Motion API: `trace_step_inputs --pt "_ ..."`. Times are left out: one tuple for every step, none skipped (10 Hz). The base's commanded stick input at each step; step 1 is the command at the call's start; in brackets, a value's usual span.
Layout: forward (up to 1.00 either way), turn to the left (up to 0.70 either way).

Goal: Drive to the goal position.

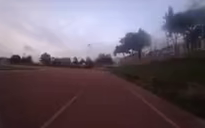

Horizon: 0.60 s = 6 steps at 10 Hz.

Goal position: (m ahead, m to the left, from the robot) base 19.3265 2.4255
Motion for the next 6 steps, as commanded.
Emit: trace_step_inputs --pt "0.7 0.0" --pt "0.7 0.0" --pt "0.7 0.0" --pt "0.7 0.0" --pt "0.7 0.0" --pt "0.7 0.0"
